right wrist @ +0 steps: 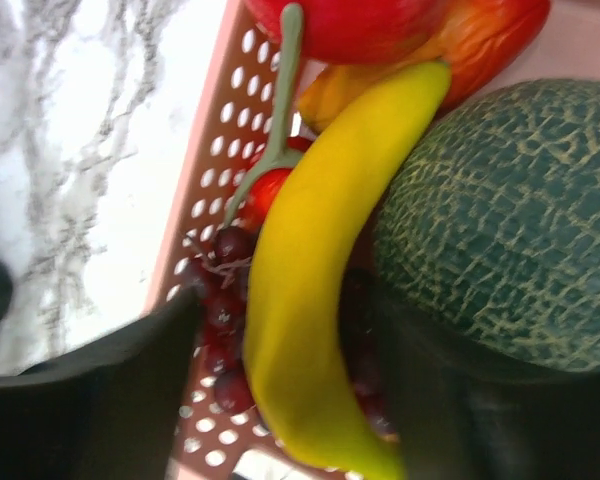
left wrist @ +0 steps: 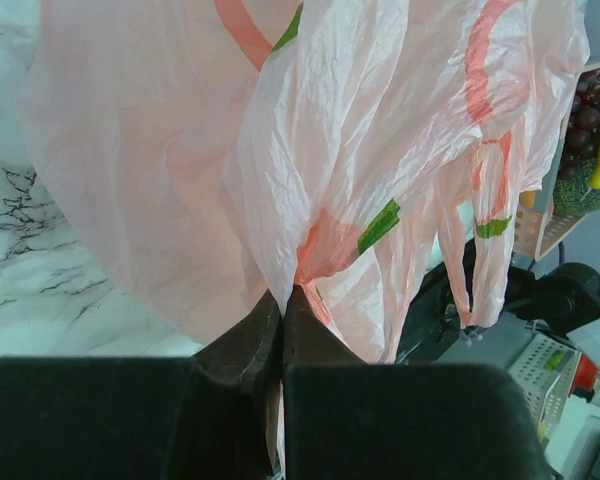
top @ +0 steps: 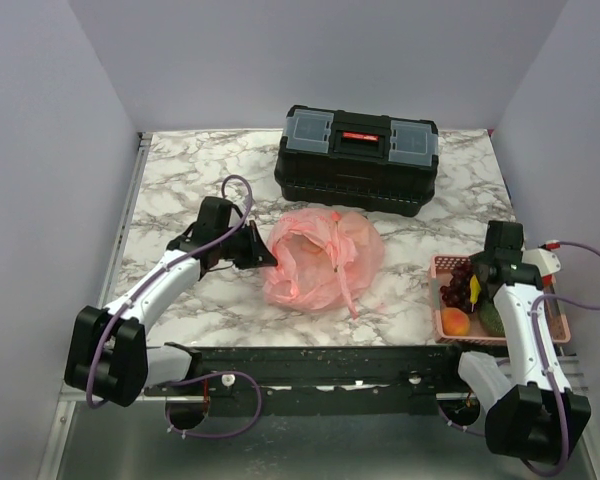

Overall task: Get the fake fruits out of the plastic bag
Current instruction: Place the fake fruit in the bin.

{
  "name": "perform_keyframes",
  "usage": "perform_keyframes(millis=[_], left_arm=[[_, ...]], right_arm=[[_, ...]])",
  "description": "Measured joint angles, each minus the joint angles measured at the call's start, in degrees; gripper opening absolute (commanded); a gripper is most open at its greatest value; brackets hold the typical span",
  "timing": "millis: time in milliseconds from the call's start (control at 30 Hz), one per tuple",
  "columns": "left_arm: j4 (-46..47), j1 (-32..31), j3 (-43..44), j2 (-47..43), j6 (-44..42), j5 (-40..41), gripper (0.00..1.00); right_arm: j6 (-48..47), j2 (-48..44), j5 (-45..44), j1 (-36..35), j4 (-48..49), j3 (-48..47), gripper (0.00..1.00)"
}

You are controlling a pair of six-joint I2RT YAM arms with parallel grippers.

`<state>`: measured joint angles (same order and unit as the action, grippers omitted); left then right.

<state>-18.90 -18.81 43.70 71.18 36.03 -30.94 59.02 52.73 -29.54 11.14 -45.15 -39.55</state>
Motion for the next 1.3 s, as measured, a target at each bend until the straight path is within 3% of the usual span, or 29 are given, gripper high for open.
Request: perform_keyframes(millis=[33,67,200,633,1300], left_arm=[[0.15,0.00,0.00,0.33,0.00,-0.22,0.00],[0.26,0.00,0.00,0.63,0.09,-0.35,0.00],[0.48,0.00,0.00,1.46,0.28,-1.20,0.00],[-2.19,-0.02,3.78,4.11,0.39,-6.43,0.00],[2.75,-0.44,1.38,8.46,3.21,-12.39,0.00]], right_arm=[[-0.70,-0.52,0.85,0.09,0.26,0.00,0.84],[-1.07,-1.18,1.68,0.07,0.48,0.00,0.94],[-3.21,-4.07,3.98,0.09,1.05,-0.04,1.00],[-8.68,-7.89,9.62,0.11,1.14,-2.51,1.00],[-18.62,-9.70,17.03,0.11,2.12,-11.54,1.00]])
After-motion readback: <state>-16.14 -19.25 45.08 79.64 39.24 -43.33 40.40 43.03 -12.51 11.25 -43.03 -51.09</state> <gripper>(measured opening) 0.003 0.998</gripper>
